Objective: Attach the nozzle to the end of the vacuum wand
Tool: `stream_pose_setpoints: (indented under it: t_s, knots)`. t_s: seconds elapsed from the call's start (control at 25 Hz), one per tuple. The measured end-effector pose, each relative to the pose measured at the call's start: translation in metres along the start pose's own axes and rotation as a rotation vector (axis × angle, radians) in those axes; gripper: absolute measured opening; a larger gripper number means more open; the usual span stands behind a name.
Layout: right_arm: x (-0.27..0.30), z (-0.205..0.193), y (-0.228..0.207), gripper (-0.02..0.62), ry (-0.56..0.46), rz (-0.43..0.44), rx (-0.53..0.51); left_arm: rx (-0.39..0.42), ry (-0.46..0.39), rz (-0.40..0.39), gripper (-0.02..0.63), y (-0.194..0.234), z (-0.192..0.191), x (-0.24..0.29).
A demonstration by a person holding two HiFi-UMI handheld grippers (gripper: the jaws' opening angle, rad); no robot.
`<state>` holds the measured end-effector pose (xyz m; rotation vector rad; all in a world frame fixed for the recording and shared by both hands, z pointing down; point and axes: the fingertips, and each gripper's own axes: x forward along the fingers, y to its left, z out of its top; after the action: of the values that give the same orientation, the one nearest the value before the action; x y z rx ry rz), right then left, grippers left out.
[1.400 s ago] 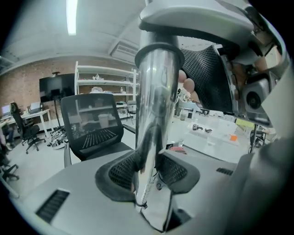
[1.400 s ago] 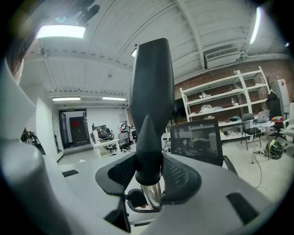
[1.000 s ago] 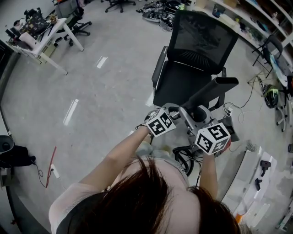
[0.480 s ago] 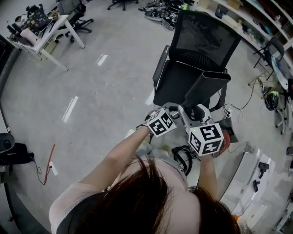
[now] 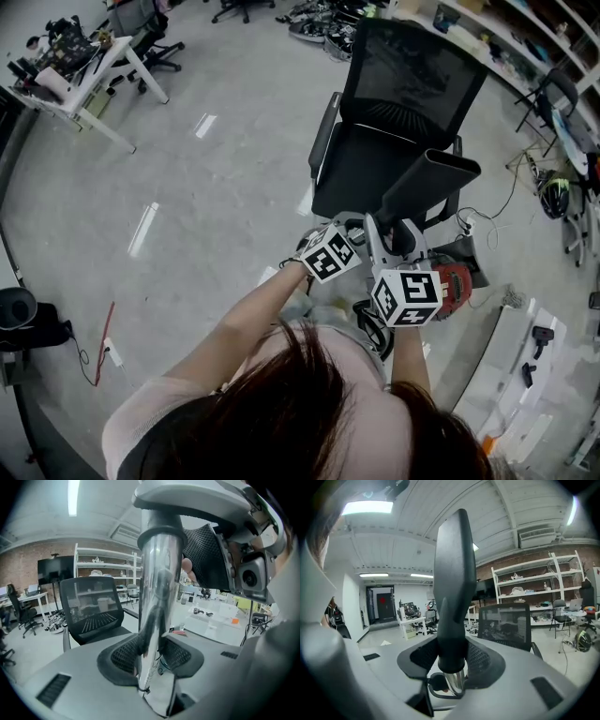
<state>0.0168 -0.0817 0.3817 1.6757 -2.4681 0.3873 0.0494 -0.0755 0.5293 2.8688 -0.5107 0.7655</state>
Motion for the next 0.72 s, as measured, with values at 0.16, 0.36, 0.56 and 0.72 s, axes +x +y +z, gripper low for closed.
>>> stream_pose_setpoints:
  t_s: [0.16, 0.36, 0.56, 0.72]
  knots:
    - [-0.0037, 0.0008, -0.0038, 0.179, -0.056, 0.009, 0.054, 0.007, 0.007, -0.014, 0.158, -0.0007, 0.0012, 0.0007]
    - [-0.0021, 0.0027, -0.0040, 0.179, -0.027, -0.033, 0.008, 0.009, 0.013, -0.003, 0.158, -0.0002, 0.0033, 0.0010]
    - [-0.0012, 0.0017, -0.0074, 0.179, -0.031, -0.101, 0.047, 0.008, 0.012, 0.021, 0.158, 0.0016, 0.0033, 0.0022]
    - [-0.0005, 0.0018, -0.0034, 0.181, -0.007, -0.089, 0.046, 0.002, 0.004, 0.014, 0.158, 0.0017, 0.0026, -0.0011]
